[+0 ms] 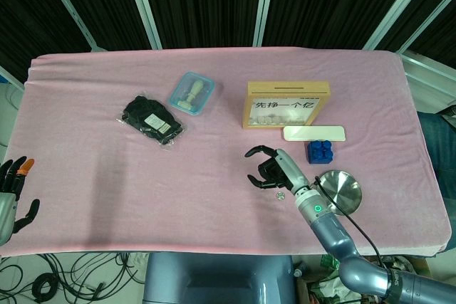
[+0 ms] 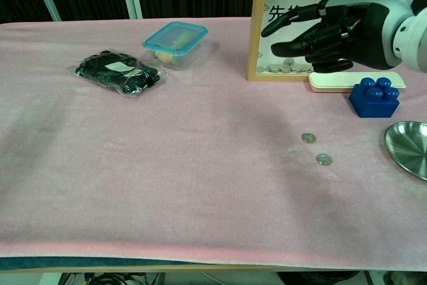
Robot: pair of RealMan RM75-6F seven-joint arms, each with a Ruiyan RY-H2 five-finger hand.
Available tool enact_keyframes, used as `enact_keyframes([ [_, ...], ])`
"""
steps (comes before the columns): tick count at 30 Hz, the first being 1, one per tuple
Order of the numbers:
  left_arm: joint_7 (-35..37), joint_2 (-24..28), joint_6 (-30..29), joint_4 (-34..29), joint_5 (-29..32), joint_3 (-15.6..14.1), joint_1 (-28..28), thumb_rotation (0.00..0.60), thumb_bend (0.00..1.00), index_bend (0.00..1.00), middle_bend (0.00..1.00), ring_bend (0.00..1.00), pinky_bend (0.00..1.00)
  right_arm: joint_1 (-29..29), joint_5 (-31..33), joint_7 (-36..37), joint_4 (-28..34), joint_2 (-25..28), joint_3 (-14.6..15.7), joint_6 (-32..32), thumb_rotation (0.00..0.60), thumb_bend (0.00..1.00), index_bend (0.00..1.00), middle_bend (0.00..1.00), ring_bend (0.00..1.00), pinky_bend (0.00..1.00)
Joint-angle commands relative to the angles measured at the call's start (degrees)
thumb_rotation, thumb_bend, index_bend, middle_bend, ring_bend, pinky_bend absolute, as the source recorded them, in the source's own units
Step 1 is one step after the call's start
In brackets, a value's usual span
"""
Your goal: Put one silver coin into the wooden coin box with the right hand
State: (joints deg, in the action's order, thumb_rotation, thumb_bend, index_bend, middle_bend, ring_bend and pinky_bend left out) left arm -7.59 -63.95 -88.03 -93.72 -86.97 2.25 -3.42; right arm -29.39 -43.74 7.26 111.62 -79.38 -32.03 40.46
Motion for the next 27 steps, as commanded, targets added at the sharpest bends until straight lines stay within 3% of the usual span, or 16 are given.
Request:
enact_keyframes([
  [1,0.0,0.0,0.1,0.0,0.0,0.0,0.0,0.6,0.4,0.07,0.04,0.03,0.0,0.7,1.7,9.1,1.3,4.5,-4.5,-7.9,0.6,0.24,0.35,0.9,1.0,1.0],
  [5,-0.1,0.0,0.0,0.0,-0.2,-0.1,0.0,0.6,0.4,0.07,0.04,0.03,0.0,2.0,-1.2,13.1,1.5,6.1,-5.3,-10.8,0.6,0.24,0.35,0.9,1.0,1.0],
  [9,0.1,0.0,-0.2,0.1,-0.4,-0.1,0.0,0.6,0.4,0.07,0.04,0.03,0.0,2.7,-5.4,12.8,1.8,6.7,-3.6,-9.5,0.6,0.24,0.35,0.9,1.0,1.0],
  [15,-0.1,-0.1,0.1,0.2,0.0,0.0,-0.1,0.6,0.4,0.07,0.05,0.03,0.0,1.4,-13.8,0.5,0.9,4.6,3.7,1.3,0.6,0.24,0.35,0.9,1.0,1.0],
  [22,-1.4,-0.6,-0.1,0.3,-1.5,-0.7,-0.1,0.6,0.4,0.07,0.05,0.03,0.0,-0.9,-12.6,-4.2,2.0,2.7,7.3,6.4,0.6,0.24,0.35,0.9,1.0,1.0],
  [27,-1.3,-0.6,-0.6,0.5,-0.7,-0.2,0.1,0.6,0.4,0.07,0.04,0.03,0.0,-2.6,-12.9,-4.4,3.1,3.9,7.3,6.7,0.6,0.24,0.35,0.9,1.0,1.0],
])
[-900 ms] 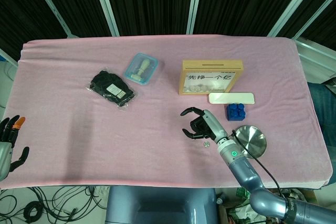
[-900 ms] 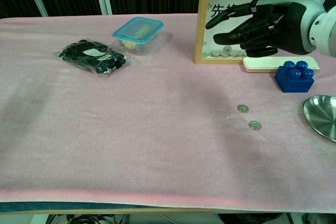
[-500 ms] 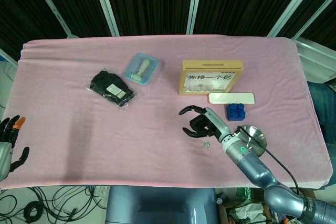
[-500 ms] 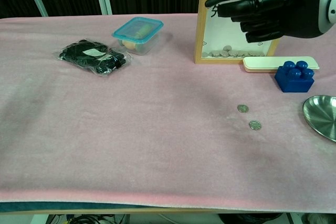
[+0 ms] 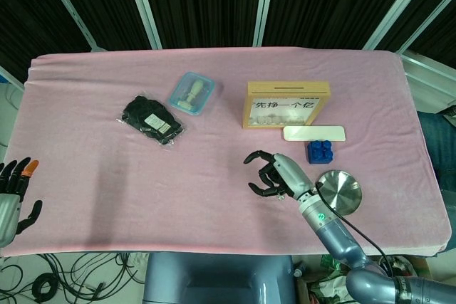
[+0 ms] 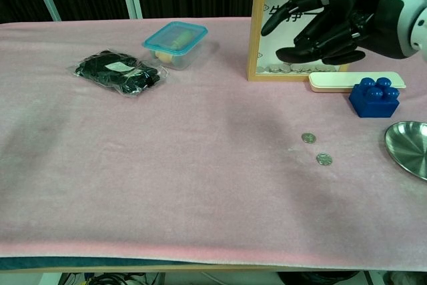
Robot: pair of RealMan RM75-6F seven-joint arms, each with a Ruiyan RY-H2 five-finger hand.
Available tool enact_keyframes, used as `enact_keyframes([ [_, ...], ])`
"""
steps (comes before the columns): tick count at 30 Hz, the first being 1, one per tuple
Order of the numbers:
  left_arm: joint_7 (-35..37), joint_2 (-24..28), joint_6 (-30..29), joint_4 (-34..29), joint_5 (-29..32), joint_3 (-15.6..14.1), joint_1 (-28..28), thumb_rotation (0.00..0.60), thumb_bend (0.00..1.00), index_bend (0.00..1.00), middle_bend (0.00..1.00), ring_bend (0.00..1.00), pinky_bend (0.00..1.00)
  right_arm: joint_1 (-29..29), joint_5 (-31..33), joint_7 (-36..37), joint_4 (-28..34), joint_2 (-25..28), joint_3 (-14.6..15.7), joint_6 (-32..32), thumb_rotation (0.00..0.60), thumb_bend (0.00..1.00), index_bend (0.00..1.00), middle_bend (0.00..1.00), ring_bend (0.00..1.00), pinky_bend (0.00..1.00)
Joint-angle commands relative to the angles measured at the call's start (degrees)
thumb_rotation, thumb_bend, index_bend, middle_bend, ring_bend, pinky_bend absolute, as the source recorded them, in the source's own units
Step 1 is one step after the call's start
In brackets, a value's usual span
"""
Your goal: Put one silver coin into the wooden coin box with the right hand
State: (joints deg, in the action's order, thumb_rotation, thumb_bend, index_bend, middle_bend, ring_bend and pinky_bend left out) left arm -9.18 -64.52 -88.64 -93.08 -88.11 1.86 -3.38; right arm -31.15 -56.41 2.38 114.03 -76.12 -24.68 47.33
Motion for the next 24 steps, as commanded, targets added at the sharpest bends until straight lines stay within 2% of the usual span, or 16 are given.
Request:
enact_keyframes([
  [1,0.2,0.1,0.1,-0.1,0.5,0.2,0.0,0.6,0.4,0.07,0.05,0.03,0.0,-1.2,-0.2,0.7,0.9,1.0,-0.2,-0.3,0.6,0.24,0.35,0.9,1.0,1.0],
  [6,0.2,0.1,0.3,0.1,0.6,0.2,-0.1,0.6,0.4,0.07,0.04,0.03,0.0,-2.1,-0.1,2.1,2.2,2.6,-1.3,0.3,0.6,0.24,0.35,0.9,1.0,1.0],
  [10,0.1,0.1,0.2,0.2,0.5,0.2,0.0,0.6,0.4,0.07,0.04,0.03,0.0,-2.2,0.0,0.1,2.4,3.1,0.9,1.6,0.6,0.24,0.35,0.91,1.0,1.0],
  [13,-0.1,0.0,0.2,0.3,0.5,0.2,0.0,0.6,0.4,0.07,0.04,0.03,0.0,-2.7,2.0,-4.4,2.1,3.9,4.8,2.0,0.6,0.25,0.35,0.93,1.0,1.0],
  [17,-0.5,-0.1,0.3,0.3,0.5,0.1,0.0,0.6,0.4,0.07,0.04,0.03,0.0,-3.1,-1.1,-21.0,-2.1,2.0,12.4,9.8,0.6,0.24,0.35,0.94,1.0,1.0],
  [20,-0.7,-0.2,0.3,0.3,0.6,0.2,0.0,0.6,0.4,0.07,0.05,0.03,0.0,-2.0,-3.8,-32.7,-5.9,-2.0,17.7,17.1,0.6,0.26,0.35,0.95,1.0,1.0],
  [22,-0.9,-0.3,0.5,0.4,0.7,0.2,0.0,0.6,0.4,0.07,0.05,0.03,0.0,-0.9,-3.5,-34.9,-7.7,-5.1,19.4,19.2,0.6,0.28,0.35,0.96,1.0,1.0],
  [24,-1.1,-0.3,0.6,0.5,0.5,0.0,-0.1,0.6,0.4,0.07,0.05,0.03,0.0,-0.6,-2.2,-35.1,-12.9,-9.6,20.9,18.8,0.6,0.3,0.35,0.96,1.0,1.0],
])
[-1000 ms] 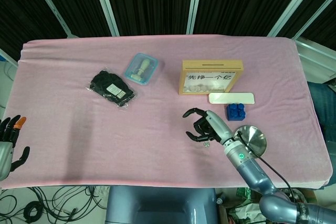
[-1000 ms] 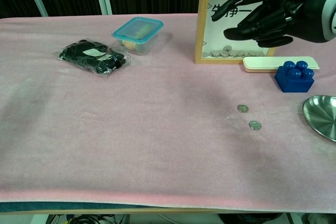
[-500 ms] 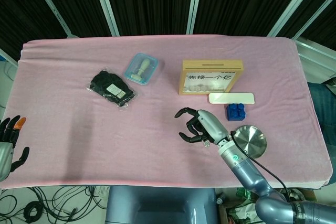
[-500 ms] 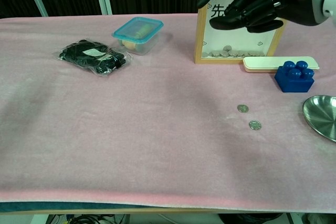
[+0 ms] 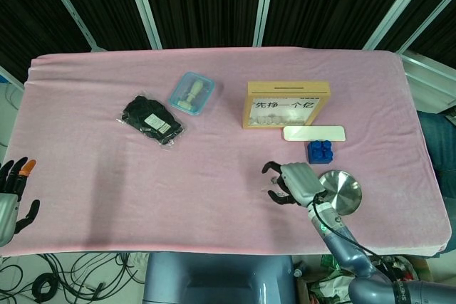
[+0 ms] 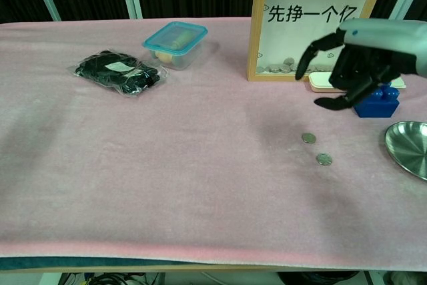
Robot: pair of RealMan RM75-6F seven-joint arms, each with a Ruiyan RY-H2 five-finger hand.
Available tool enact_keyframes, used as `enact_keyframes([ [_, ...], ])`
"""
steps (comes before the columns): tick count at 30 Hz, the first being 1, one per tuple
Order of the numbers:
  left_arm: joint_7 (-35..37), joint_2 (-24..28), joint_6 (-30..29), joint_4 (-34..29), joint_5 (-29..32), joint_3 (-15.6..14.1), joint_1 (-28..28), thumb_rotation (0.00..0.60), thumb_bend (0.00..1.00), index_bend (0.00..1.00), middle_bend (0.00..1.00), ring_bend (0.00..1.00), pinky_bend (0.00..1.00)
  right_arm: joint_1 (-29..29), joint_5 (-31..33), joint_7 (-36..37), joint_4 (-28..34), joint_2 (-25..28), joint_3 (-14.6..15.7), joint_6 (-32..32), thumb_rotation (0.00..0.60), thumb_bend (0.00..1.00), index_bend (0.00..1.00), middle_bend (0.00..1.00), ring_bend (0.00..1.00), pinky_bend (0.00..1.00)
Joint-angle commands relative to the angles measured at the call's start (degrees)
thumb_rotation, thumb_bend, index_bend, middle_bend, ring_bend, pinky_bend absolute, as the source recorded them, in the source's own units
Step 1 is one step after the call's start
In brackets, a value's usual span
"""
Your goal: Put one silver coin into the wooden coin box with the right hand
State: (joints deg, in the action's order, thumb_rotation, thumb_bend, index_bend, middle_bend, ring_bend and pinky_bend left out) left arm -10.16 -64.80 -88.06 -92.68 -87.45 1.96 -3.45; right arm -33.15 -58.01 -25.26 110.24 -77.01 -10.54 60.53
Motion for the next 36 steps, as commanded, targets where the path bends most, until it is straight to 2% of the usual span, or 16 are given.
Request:
enact_keyframes([
  [1,-0.1,-0.1,0.0,0.1,-0.1,-0.1,0.0,0.6,0.4,0.07,0.04,0.03,0.0,1.5,-1.2,-7.5,-11.6,-10.5,6.8,6.1,0.6,0.31,0.35,0.96,1.0,1.0],
  [6,0.0,0.0,0.1,0.1,0.0,-0.1,0.0,0.6,0.4,0.07,0.04,0.03,0.0,1.8,-3.0,-6.0,-19.5,-15.8,6.4,7.3,0.6,0.33,0.36,0.96,1.0,1.0],
  [12,0.1,0.1,0.4,0.1,0.1,-0.2,0.0,0.6,0.4,0.07,0.05,0.03,0.0,1.9,-3.5,-3.9,-24.9,-19.3,4.9,7.3,0.6,0.34,0.37,0.96,1.0,1.0],
  [36,0.0,0.1,0.4,0.1,0.2,-0.2,-0.1,0.6,0.4,0.07,0.04,0.03,0.0,1.2,-2.7,-2.5,-29.9,-22.6,2.1,4.4,0.6,0.36,0.4,0.96,1.0,1.0],
])
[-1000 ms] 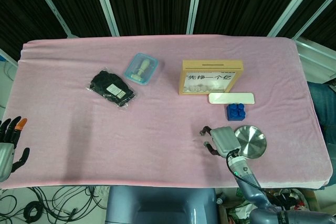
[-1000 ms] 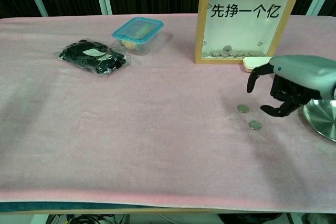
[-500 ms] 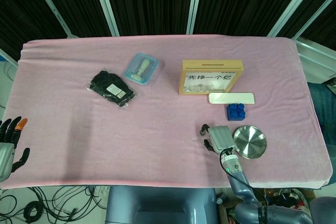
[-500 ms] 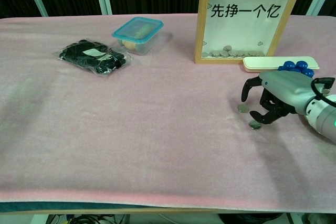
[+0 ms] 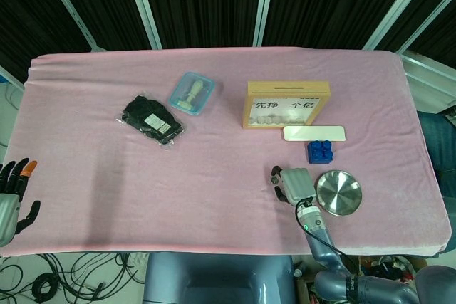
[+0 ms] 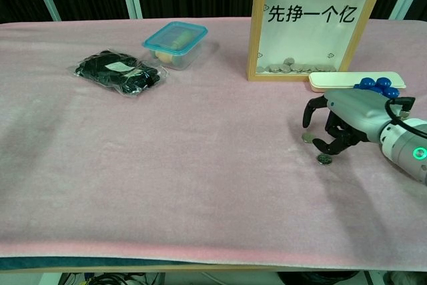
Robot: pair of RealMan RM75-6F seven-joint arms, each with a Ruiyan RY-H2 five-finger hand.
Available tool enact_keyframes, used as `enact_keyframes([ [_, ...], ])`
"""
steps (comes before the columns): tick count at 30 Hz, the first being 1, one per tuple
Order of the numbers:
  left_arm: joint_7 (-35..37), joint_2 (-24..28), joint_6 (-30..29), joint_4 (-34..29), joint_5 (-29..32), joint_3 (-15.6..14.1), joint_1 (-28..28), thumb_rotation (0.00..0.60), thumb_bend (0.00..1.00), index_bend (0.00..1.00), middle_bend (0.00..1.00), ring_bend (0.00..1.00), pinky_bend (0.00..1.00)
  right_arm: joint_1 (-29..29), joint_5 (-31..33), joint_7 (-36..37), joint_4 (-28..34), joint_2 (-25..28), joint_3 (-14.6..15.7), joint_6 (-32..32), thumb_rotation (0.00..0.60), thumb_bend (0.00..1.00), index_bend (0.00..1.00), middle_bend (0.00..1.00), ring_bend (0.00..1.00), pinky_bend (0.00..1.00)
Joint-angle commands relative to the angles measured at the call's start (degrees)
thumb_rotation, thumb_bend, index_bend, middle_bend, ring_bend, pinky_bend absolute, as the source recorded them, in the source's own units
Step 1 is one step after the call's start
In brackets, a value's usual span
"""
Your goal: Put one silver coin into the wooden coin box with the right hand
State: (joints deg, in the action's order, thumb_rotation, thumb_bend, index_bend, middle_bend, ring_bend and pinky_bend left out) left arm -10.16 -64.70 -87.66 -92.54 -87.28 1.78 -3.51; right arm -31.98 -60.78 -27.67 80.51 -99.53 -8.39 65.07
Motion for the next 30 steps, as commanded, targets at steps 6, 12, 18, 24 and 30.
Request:
enact_keyframes([
  [6,0.0,0.0,0.0,0.0,0.0,0.0,0.0,0.6,0.4,0.07,0.04,0.03,0.0,0.3,0.0,0.1,-0.5,-0.3,0.1,-0.3,0.6,0.36,0.41,0.96,1.0,1.0],
  [12,0.0,0.0,0.0,0.0,0.0,0.0,0.0,0.6,0.4,0.07,0.05,0.03,0.0,0.4,-0.4,0.3,-0.9,-0.6,0.0,-0.6,0.6,0.36,0.41,0.96,1.0,1.0],
  [18,0.0,0.0,-0.1,0.0,0.0,0.0,0.0,0.6,0.4,0.07,0.04,0.03,0.0,0.3,-0.3,0.1,-1.2,-0.7,0.0,-1.1,0.6,0.36,0.41,0.96,1.0,1.0],
  [24,0.0,0.0,0.0,0.1,0.0,0.0,0.0,0.6,0.4,0.07,0.05,0.03,0.0,0.3,-0.2,0.1,-1.5,-0.8,-0.2,-1.4,0.6,0.36,0.41,0.96,1.0,1.0],
  [30,0.0,0.0,0.0,0.1,0.0,0.1,0.0,0.6,0.4,0.07,0.04,0.03,0.0,0.2,0.0,0.3,-2.0,-1.0,-0.5,-1.8,0.6,0.36,0.42,0.96,1.0,1.0],
])
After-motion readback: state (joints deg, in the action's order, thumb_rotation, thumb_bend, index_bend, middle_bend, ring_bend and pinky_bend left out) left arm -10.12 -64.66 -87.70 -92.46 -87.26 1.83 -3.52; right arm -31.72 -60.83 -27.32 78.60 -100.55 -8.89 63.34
